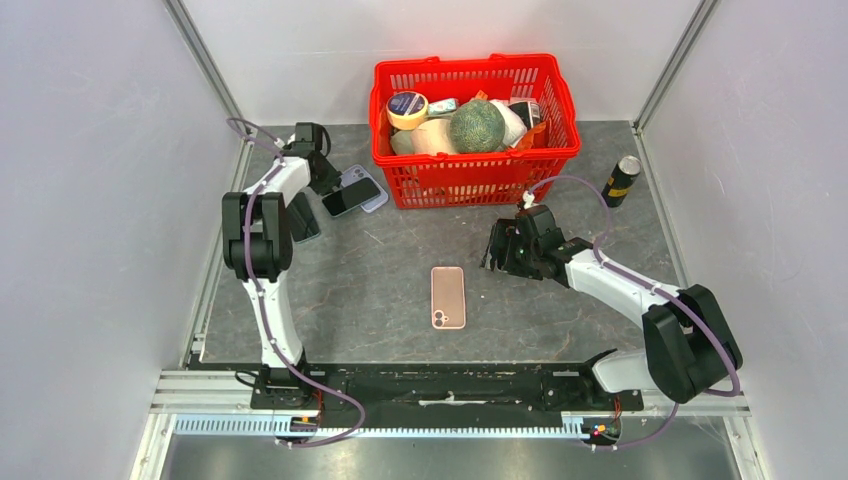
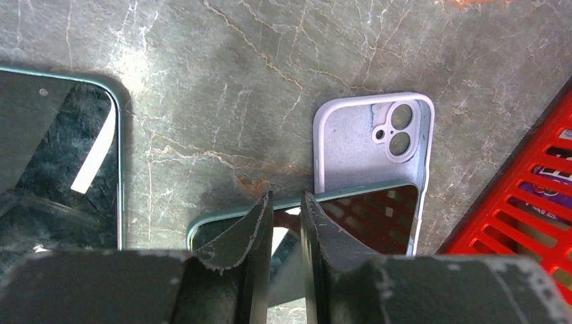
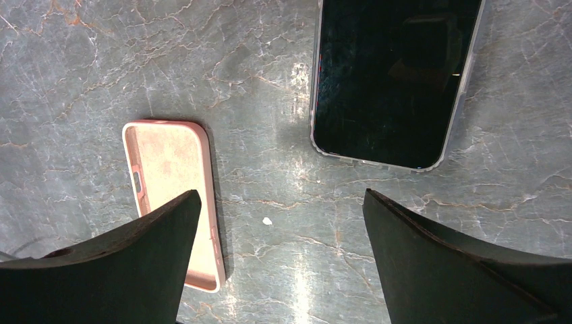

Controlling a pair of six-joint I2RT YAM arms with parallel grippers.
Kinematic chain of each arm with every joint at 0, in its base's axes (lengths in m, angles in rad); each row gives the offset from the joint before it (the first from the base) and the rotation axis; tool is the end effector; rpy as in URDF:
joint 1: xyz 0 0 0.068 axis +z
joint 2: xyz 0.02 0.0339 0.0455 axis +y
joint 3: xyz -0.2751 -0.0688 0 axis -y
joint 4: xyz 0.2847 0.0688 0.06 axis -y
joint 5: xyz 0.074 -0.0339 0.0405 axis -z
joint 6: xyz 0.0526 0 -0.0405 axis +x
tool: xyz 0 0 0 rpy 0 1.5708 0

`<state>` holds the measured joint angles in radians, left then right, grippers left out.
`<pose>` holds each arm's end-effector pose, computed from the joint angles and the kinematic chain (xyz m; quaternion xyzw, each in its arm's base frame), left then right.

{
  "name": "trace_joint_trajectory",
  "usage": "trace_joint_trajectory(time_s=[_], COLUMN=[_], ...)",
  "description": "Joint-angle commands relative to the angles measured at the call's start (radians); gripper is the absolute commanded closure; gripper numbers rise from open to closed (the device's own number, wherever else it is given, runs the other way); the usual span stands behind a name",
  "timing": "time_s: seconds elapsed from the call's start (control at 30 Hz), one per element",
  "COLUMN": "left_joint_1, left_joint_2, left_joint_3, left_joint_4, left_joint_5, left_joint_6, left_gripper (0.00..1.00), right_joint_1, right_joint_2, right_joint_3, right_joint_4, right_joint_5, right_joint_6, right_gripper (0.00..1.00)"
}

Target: Put the phone into the phone case

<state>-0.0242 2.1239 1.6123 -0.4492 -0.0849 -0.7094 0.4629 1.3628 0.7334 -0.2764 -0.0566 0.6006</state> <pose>0.5145 -0.0080 0.1569 -0.3321 0.8933 -0.0698 0.2946 0.2731 0.1396 0.1640 0.0558 0.9432 0.1885 0.2677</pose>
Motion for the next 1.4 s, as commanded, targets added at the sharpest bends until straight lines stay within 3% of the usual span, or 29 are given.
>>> trace_joint_trajectory(time_s=[0.0,0.4,0.57,0.93,1.37], left_joint_1=[-0.016,-0.046,-0.047,0.019,0.023], left_joint_2=[-0.011,-0.092,-0.140,-0.109,0.093], left_joint_3=[0.042,-0.087,-0.118,0.044,0.227], left_joint_4=[-0.066,-0.105,-0.093,-0.097,-0.141], left_joint_5=[-0.059,0.024,-0.010,-0.026,-0.052], left_joint_6=[-0.016,0.005,0.040,0.038,-0.035], left_gripper=[0.74,0.76,0.76,0.76,0.79], right_joint_1=[0.006,0.008,0.009,0.012,0.013], right_joint_2=[-0.001,-0.007,-0.011,0.014,0.042], right_joint_3=[0.008,0.009,0.006,0.012,0.017], right_joint_4=[0.032,0.032,0.032,0.035,0.039], right_joint_5=[-0.013,-0.032,-0.032,-0.029,-0.022], right_joint_6=[-0.012,-0.012,-0.012,-0.012,-0.015], right_gripper=[0.03,0.03,0.03,0.03,0.03])
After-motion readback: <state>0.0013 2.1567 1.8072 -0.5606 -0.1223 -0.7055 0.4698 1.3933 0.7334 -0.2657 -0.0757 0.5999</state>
